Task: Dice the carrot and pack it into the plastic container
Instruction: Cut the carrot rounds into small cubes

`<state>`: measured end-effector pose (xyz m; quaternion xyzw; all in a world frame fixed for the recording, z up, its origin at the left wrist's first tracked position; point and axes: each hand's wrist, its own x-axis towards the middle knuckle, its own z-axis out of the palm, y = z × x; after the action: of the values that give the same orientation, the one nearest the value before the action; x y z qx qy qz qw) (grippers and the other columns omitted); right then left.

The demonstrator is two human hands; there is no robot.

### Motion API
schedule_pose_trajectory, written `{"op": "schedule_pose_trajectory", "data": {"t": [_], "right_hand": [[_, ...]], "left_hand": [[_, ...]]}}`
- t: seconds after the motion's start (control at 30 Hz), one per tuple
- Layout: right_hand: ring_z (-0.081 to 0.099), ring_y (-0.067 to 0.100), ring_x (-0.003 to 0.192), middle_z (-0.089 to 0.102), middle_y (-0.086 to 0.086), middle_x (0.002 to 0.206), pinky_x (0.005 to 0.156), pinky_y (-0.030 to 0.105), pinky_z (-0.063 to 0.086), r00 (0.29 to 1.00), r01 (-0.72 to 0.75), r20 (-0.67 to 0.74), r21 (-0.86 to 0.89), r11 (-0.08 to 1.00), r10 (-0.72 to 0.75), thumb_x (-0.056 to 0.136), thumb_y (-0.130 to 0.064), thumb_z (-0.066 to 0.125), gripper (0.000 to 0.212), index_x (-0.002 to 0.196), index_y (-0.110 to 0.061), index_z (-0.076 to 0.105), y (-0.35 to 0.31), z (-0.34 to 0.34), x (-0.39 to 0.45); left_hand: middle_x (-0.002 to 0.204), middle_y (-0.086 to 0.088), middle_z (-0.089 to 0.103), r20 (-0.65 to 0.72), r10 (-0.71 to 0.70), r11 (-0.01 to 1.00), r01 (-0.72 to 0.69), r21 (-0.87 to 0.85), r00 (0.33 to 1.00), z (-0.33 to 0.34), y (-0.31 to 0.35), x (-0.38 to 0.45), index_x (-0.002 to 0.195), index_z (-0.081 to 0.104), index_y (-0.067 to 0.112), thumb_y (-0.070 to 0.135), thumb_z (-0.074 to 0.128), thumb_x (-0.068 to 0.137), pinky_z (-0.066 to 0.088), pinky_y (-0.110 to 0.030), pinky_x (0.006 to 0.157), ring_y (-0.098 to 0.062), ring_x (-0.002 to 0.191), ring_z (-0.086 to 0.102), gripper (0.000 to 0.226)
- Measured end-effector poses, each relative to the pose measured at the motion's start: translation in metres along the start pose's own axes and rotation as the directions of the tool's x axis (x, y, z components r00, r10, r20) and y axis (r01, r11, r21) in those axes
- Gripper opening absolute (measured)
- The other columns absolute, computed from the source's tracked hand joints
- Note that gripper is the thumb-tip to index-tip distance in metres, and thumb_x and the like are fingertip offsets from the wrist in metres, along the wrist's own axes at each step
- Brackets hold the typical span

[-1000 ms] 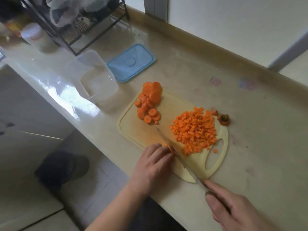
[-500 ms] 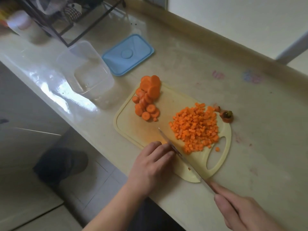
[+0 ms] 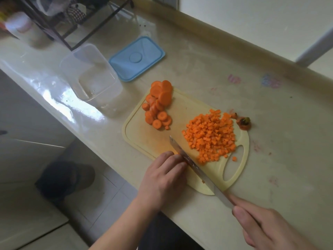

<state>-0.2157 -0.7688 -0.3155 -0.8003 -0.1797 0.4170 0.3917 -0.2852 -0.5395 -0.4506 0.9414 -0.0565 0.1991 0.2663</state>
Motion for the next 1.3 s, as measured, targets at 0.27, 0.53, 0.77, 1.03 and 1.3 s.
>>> {"op": "schedule_pose_trajectory", "data": {"t": [0.27,0.53,0.77,1.03,1.3], "right_hand": [[0.051,-0.024,0.067,0.045,-0.049,0.055,0.062,-0.003,0.034,0.999,0.008,-0.041,-0.058,0.998,-0.01,0.086,-0.066,0.023,0.036,0.117,-0.077,0.037,-0.001,0.011,0.011],[0.051,-0.023,0.062,0.044,-0.045,0.05,0.059,-0.003,0.034,1.0,-0.003,-0.011,-0.035,0.999,0.003,0.085,-0.062,0.031,0.052,0.13,-0.045,0.048,-0.009,0.011,0.008],[0.051,-0.026,0.071,0.044,-0.052,0.057,0.063,-0.003,0.033,0.999,-0.021,0.031,-0.072,0.997,0.024,0.087,-0.051,0.027,0.042,0.126,-0.062,0.04,-0.007,0.01,-0.001],[0.047,-0.028,0.068,0.04,-0.052,0.052,0.064,-0.002,0.033,1.0,-0.018,0.021,-0.074,0.997,0.02,0.087,-0.045,0.028,0.051,0.135,-0.042,0.044,-0.013,0.015,0.013],[0.048,-0.028,0.069,0.041,-0.051,0.052,0.061,-0.002,0.033,0.998,-0.024,0.061,-0.071,0.997,0.028,0.085,-0.047,0.028,0.045,0.127,-0.056,0.04,-0.017,0.008,-0.004]], "left_hand": [[0.11,-0.01,0.071,-0.03,0.009,1.0,-0.01,-0.015,1.0,0.0,0.0,0.003,0.101,0.076,0.003,0.012,0.066,0.097,0.054,-0.035,0.09,-0.03,0.101,0.064,0.014],[0.101,-0.012,0.069,-0.056,0.007,1.0,-0.008,-0.016,0.998,0.0,-0.001,-0.001,0.093,0.074,0.001,0.005,0.076,0.088,0.052,-0.037,0.087,-0.032,0.098,0.061,0.007],[0.105,-0.011,0.072,-0.074,0.015,0.998,-0.019,-0.053,0.997,0.001,-0.002,-0.003,0.096,0.077,0.001,0.01,0.069,0.095,0.052,-0.035,0.088,-0.031,0.097,0.063,0.013],[0.104,-0.012,0.071,-0.092,0.002,0.997,-0.009,-0.078,0.996,-0.003,0.001,0.0,0.095,0.077,0.0,0.008,0.067,0.094,0.054,-0.036,0.086,-0.031,0.096,0.064,0.012],[0.098,-0.012,0.071,-0.079,-0.008,0.998,0.002,-0.066,0.997,-0.003,-0.001,-0.002,0.091,0.076,-0.001,0.005,0.075,0.088,0.053,-0.035,0.087,-0.03,0.096,0.063,0.007]]}}
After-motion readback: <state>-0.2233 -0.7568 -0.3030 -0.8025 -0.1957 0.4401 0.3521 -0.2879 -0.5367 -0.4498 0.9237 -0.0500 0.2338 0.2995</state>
